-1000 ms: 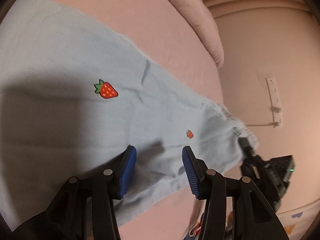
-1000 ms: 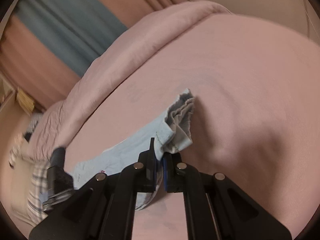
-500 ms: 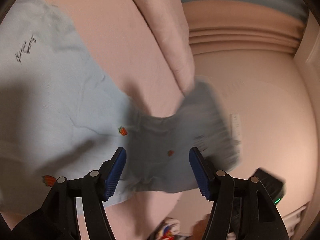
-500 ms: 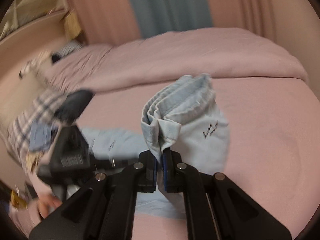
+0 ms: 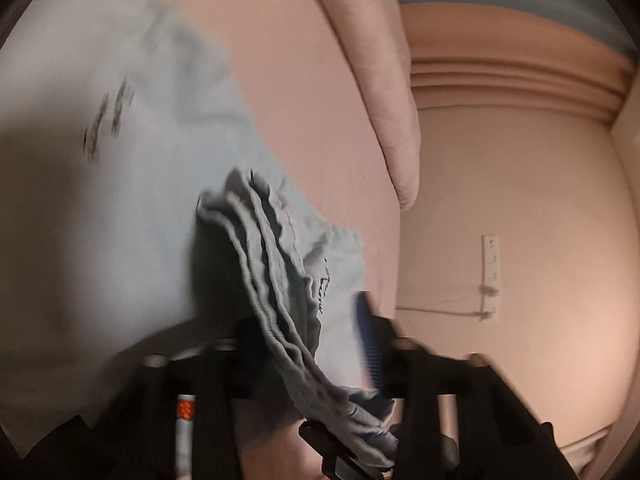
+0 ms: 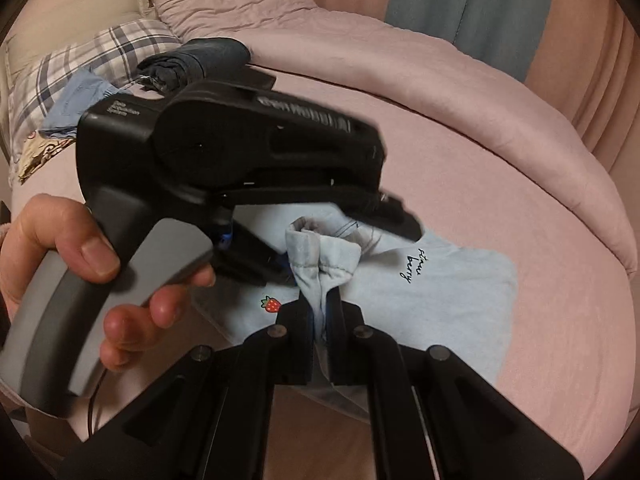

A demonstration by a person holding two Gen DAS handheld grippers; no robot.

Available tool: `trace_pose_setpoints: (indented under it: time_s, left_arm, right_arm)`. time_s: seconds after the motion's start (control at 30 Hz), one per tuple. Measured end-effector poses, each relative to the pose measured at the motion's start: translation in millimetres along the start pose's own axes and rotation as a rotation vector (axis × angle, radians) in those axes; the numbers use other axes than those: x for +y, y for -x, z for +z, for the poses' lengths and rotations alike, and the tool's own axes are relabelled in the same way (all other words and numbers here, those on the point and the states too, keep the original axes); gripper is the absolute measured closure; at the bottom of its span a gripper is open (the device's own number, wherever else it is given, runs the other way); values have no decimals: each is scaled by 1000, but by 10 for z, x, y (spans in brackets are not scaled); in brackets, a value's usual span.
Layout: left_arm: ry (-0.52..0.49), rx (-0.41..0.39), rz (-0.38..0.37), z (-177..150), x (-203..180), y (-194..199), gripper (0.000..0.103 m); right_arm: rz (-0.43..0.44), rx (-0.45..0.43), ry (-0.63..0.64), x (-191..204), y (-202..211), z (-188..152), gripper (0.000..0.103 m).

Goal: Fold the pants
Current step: 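Lift the hem with the right tool and fold it toward the waistband, then release the hem with the right tool onto the folded jeans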

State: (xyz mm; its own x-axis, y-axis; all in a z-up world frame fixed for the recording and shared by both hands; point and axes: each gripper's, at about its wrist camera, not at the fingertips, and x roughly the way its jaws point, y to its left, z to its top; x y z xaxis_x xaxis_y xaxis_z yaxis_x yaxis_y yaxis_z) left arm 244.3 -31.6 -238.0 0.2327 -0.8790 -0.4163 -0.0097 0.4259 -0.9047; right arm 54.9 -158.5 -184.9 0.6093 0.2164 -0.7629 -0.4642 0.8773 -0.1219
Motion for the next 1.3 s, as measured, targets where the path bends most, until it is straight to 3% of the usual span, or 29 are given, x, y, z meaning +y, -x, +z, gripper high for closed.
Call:
trace_pose_setpoints:
  time_s: [0.07, 0.2, 0.33, 0.4, 0.7, 0.73, 0.8, 0.83, 0.87, 0.93, 1.07, 1.17, 1.23, 1.3]
  left_arm:
    - [-66, -19, 20, 34, -84, 49, 97]
    - [-186, -51, 101, 135, -213, 151, 97]
    - [-348, -56, 280, 95, -201, 259, 97]
    - [-368, -51, 324, 105, -122, 269, 97]
    - [-350, -52, 366, 86, 24, 296, 97]
    - [-346, -51, 375, 75, 45, 310, 94]
    - [-326, -52, 391, 64, 75, 419, 88]
    - [-314, -56, 396, 66, 77, 462, 83]
    - [-309, -74, 409, 61, 63, 527, 78]
    - [-323, -115, 440, 39, 4, 706, 69]
    - [-358, -163, 463, -34, -88, 987, 64]
    - [-393, -180, 463, -165, -166, 1097, 64]
    - [-411, -161, 436, -274, -237, 1048, 64]
    - [-437, -128, 385, -377, -346, 873, 64]
  right_arm:
    - [-19, -22, -9, -12, 5, 23, 97]
    - [-95, -100, 4, 93, 43, 58, 96]
    - [-91, -110, -20, 174, -40, 107, 96]
    - [-74, -102, -32, 241, -143, 90, 95]
    - [-33, -64, -25, 391, -361, 72, 93]
    - [-22, -58, -29, 376, -367, 60, 92]
    - [20, -43, -52, 333, -386, 29, 79]
    - [63, -31, -68, 320, -395, 17, 53]
    - [98, -14, -84, 321, -418, 30, 42]
    - [122, -18, -99, 290, -335, 6, 43]
    - [215, -75, -147, 39, 39, -18, 43]
    - [241, -133, -246, -450, 401, -31, 43]
    - [198, -143, -294, -742, 510, -33, 43]
    - [88, -124, -359, -1103, 540, 11, 49]
